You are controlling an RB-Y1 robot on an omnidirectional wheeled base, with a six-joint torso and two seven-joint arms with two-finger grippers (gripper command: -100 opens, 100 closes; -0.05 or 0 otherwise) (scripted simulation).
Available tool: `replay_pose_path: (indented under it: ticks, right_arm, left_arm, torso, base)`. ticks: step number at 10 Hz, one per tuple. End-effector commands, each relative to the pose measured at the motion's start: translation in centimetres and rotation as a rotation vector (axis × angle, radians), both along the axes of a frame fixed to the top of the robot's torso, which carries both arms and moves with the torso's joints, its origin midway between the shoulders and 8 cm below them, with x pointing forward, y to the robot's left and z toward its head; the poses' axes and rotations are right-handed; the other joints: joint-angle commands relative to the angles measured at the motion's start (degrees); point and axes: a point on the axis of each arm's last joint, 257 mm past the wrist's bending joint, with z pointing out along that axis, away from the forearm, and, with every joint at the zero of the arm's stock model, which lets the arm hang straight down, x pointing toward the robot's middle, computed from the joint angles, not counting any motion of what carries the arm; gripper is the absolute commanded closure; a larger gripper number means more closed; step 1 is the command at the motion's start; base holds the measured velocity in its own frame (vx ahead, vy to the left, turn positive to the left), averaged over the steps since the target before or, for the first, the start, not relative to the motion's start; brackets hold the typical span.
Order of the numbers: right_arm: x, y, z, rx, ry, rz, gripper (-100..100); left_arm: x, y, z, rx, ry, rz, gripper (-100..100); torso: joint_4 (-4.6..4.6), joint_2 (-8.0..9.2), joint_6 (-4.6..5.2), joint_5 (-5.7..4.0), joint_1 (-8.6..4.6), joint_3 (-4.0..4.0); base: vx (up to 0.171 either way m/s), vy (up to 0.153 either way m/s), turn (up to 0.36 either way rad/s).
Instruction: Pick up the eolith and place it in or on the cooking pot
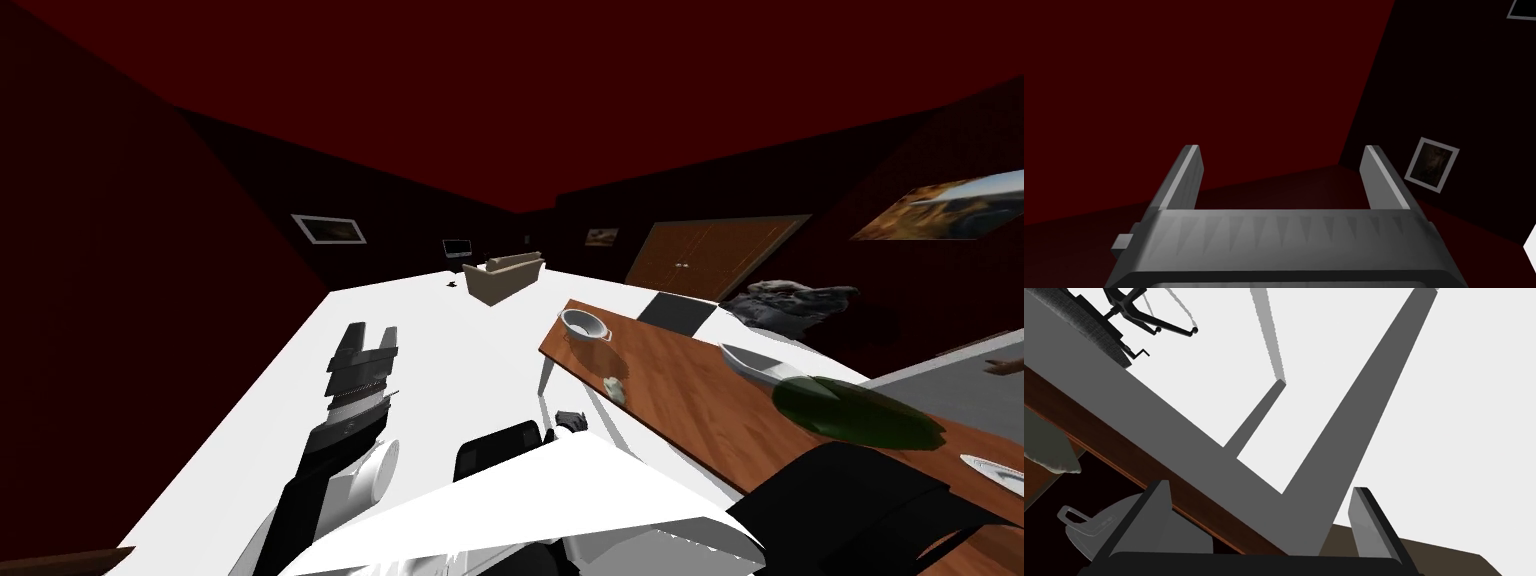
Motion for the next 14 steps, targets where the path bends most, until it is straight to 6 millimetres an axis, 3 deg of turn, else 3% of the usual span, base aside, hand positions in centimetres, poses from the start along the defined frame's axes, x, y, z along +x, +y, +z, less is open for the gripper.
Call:
replay_pose_path:
  ticks: [1,7,8,14]
  right_arm:
    - [-1.8,-1.4,-0.3,-0.071,0.054,-0.001,-100]
    - [-5.8,-4.3,-0.2,-0.218,0.165,-0.008,-100]
    - [-7.2,-5.4,0.0,-0.278,0.206,-0.005,-100]
    - [-11.1,-8.4,1.7,-0.458,0.315,-0.006,-100]
  left_arm:
    - [0.0,0.0,0.0,0.0,0.0,0.0,0]
    - [0.0,0.0,0.0,0.0,0.0,0.0,0]
    - [0.0,0.0,0.0,0.0,0.0,0.0,0]
    - [0.0,0.0,0.0,0.0,0.0,0.0,0]
  torso:
    - [0.0,0.0,0.0,0.0,0.0,0.0]
    - [0.0,-0.04,-0.01,-0.01,-0.06,-0.02]
    - [-0.01,-0.03,0.0,-0.01,-0.07,-0.02]
    - [-0.01,-0.08,0.0,-0.03,-0.12,-0.04]
  base:
    - [0.031,-0.027,0.077]
    - [0.036,-0.031,0.045]
    - [0.034,-0.053,0.079]
    - [0.04,-0.049,0.045]
